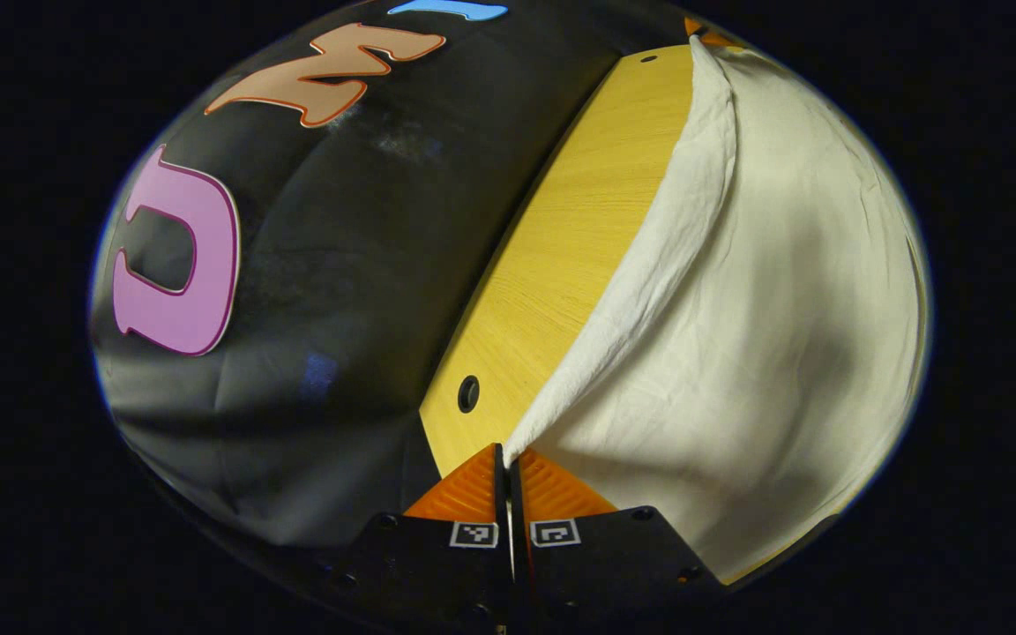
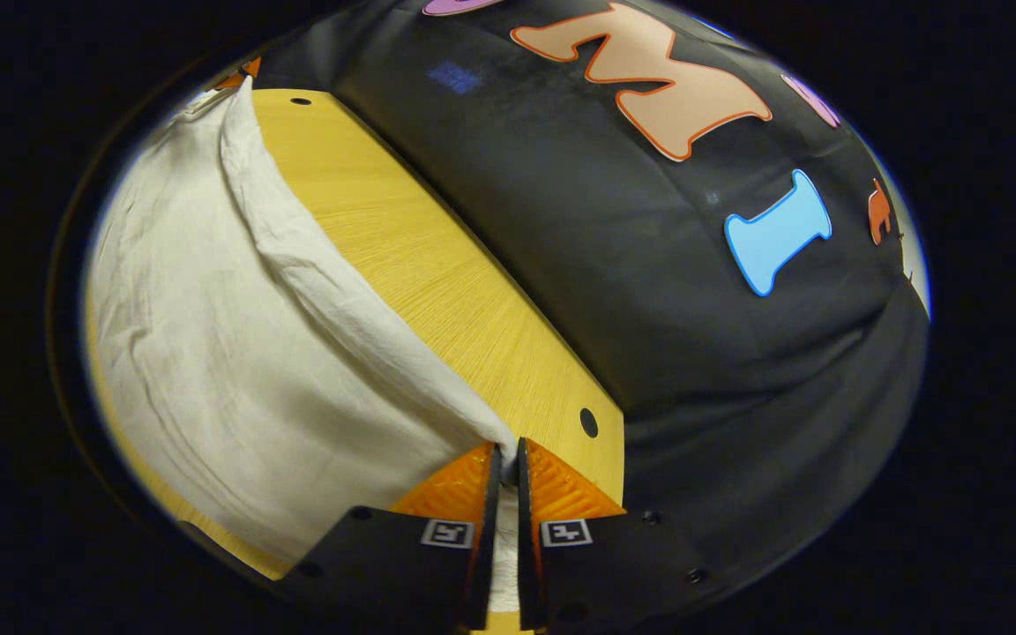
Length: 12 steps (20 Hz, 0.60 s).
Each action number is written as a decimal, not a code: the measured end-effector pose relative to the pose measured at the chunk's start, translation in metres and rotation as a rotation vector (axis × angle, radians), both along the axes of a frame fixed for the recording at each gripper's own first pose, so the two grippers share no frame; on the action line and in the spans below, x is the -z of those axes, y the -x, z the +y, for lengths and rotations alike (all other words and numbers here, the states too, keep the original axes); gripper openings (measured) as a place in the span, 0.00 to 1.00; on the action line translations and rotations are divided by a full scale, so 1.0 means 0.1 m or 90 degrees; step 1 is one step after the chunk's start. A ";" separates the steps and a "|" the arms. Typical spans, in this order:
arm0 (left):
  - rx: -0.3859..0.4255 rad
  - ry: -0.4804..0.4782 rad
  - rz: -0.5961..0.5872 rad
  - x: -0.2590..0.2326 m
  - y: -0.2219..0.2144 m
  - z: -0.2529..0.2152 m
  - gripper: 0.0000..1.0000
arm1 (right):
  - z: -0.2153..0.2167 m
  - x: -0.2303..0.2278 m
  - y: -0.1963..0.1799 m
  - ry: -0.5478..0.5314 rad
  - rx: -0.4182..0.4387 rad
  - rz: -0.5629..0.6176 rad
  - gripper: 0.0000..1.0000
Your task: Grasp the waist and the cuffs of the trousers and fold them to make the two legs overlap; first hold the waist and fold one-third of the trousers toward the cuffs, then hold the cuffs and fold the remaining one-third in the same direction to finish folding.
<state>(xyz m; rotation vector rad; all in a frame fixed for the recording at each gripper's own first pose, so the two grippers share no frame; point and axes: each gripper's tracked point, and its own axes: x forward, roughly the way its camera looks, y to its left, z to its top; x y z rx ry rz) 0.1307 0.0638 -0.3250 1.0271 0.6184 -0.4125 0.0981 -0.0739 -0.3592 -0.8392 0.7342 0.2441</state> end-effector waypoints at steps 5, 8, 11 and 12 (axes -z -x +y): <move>-0.034 0.082 0.000 -0.03 0.12 -0.21 0.94 | 0.16 -0.08 0.02 -0.106 0.039 0.000 0.74; -0.078 0.136 -0.031 -0.25 0.17 -0.33 0.95 | 0.13 -0.23 0.12 -0.142 0.061 -0.012 0.98; -0.119 0.196 -0.054 -0.51 0.32 -0.50 0.96 | -0.02 -0.36 0.29 -0.186 0.098 -0.016 0.98; -0.130 0.222 -0.064 -0.61 0.36 -0.57 0.96 | -0.08 -0.41 0.33 -0.204 0.116 -0.017 0.98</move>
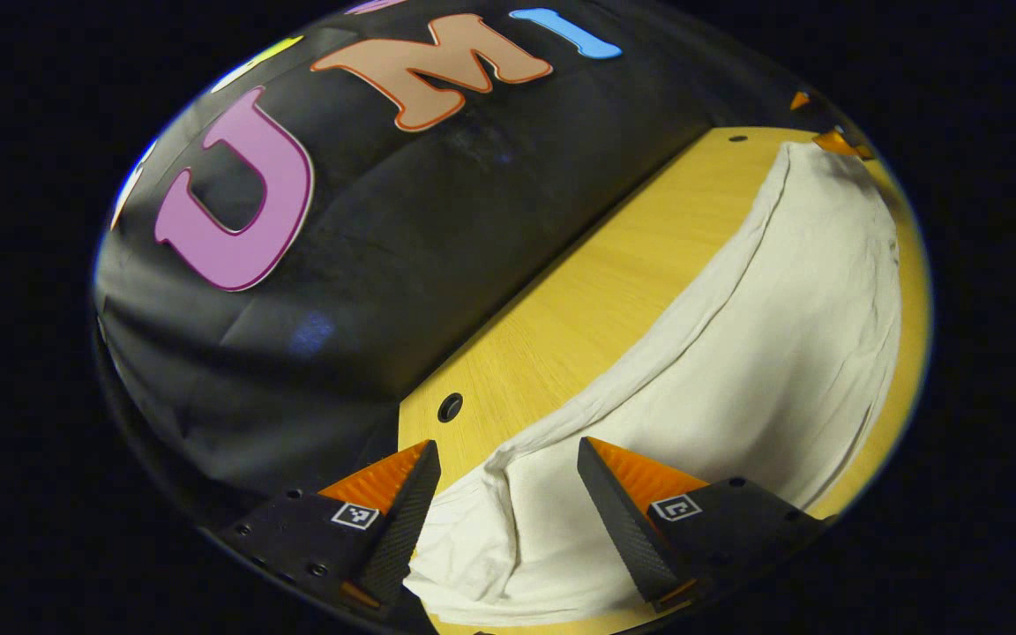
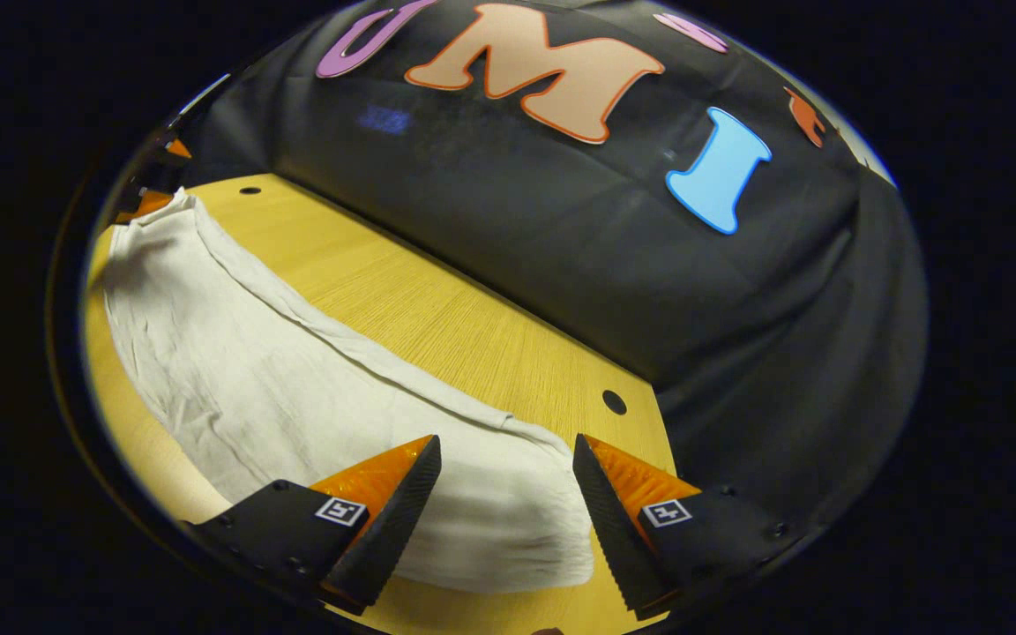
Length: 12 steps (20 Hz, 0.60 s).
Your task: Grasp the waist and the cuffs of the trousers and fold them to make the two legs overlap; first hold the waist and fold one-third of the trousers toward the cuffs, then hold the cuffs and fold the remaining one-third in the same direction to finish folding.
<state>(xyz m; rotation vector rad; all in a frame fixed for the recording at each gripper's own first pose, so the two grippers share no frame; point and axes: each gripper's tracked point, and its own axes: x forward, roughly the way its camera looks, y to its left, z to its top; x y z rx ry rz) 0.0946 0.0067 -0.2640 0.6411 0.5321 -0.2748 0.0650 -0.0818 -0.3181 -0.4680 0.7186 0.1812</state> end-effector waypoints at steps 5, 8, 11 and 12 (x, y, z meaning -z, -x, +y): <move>-0.056 0.132 -0.029 -0.36 0.08 -0.24 0.95 | -0.41 -0.09 0.25 -0.078 0.103 0.004 0.98; -0.077 0.177 -0.045 -0.55 0.04 -0.32 0.95 | -0.69 -0.02 0.36 -0.118 0.166 0.014 1.00; -0.092 0.207 -0.053 -0.73 0.19 -0.46 1.00 | -0.89 0.07 0.51 -0.173 0.241 0.031 0.98; -0.095 0.224 -0.055 -0.76 0.24 -0.52 0.96 | -0.94 0.12 0.55 -0.184 0.261 0.036 1.00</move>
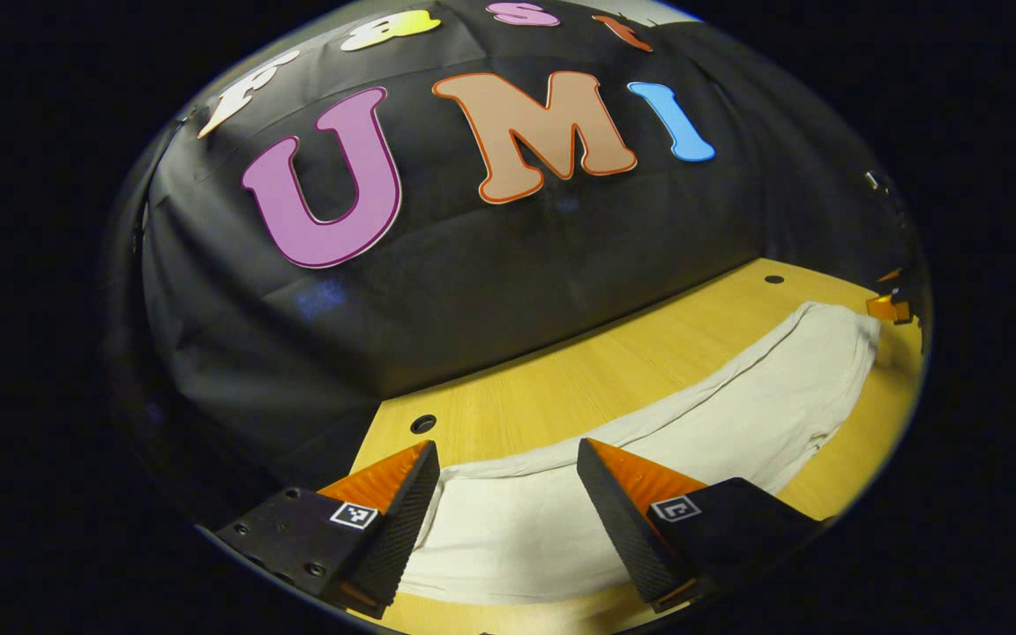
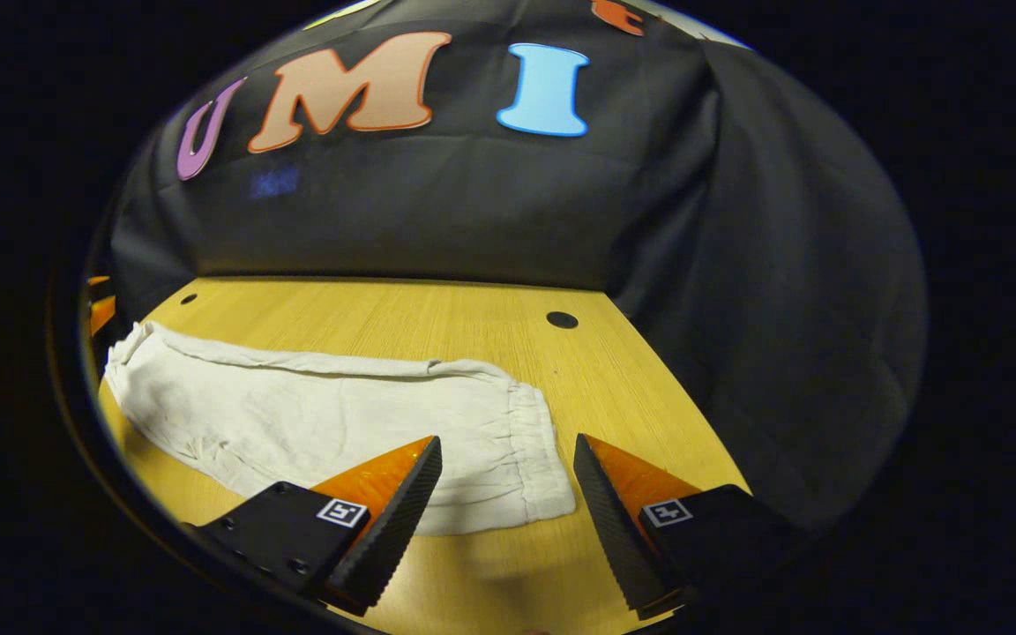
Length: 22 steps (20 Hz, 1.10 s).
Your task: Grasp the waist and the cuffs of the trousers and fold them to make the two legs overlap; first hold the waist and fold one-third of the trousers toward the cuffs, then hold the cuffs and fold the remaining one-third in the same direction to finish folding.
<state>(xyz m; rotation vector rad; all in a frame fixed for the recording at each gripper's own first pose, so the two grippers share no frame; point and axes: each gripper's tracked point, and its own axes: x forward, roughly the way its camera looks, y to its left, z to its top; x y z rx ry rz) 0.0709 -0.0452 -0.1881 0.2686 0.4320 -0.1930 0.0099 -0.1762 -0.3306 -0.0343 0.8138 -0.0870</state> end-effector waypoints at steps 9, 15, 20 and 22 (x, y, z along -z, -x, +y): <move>-0.025 0.028 0.006 -0.10 0.24 -0.18 0.96 | -0.13 0.44 0.27 -0.144 0.195 0.067 0.96; -0.037 0.018 0.008 -0.12 0.28 -0.18 0.96 | -0.03 0.66 0.32 -0.188 0.245 0.113 0.93; -0.041 0.014 0.010 -0.10 0.31 -0.21 0.96 | -0.14 0.69 0.33 -0.227 0.300 0.119 0.58; -0.044 0.016 0.014 -0.09 0.32 -0.25 0.96 | -0.09 0.69 0.32 -0.249 0.303 0.129 0.35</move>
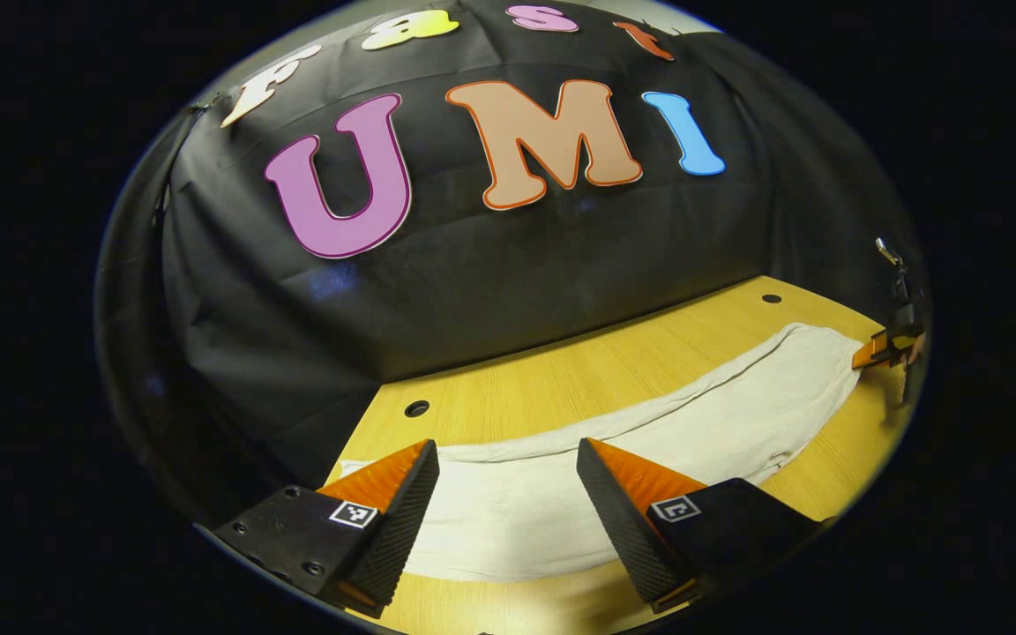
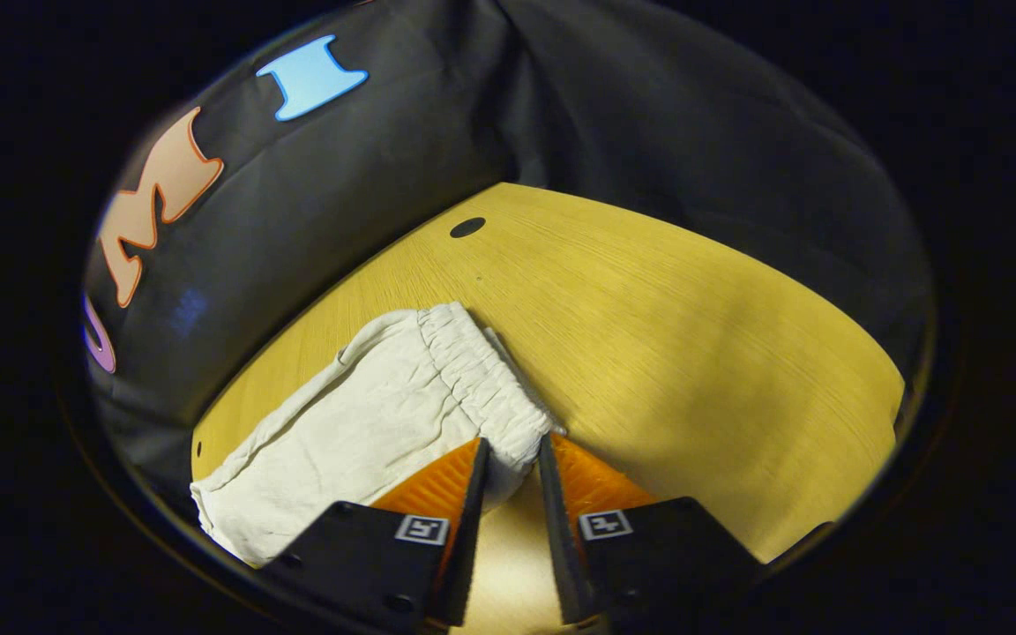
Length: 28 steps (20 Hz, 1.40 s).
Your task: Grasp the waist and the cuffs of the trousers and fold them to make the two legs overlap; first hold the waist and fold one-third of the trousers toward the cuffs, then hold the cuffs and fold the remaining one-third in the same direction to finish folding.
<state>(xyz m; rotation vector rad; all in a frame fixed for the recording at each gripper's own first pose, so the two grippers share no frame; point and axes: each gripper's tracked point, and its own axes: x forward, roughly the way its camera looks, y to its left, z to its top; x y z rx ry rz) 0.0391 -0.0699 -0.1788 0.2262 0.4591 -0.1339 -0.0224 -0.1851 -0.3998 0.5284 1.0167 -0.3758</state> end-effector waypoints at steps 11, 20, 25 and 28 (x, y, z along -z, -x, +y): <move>-0.021 0.004 -0.010 -0.08 0.16 -0.08 0.96 | -0.03 -0.13 -0.09 -0.031 0.050 -0.026 0.15; -0.022 0.013 -0.021 -0.13 0.08 0.21 0.96 | 0.28 -0.80 -0.35 -0.011 0.002 -0.123 0.15; -0.019 0.024 -0.022 -0.11 0.03 0.45 0.96 | 0.74 -1.31 -0.51 0.010 -0.056 -0.177 0.15; -0.024 0.035 -0.021 -0.08 0.03 0.62 0.96 | 1.05 -1.53 -0.63 0.015 -0.083 -0.202 0.15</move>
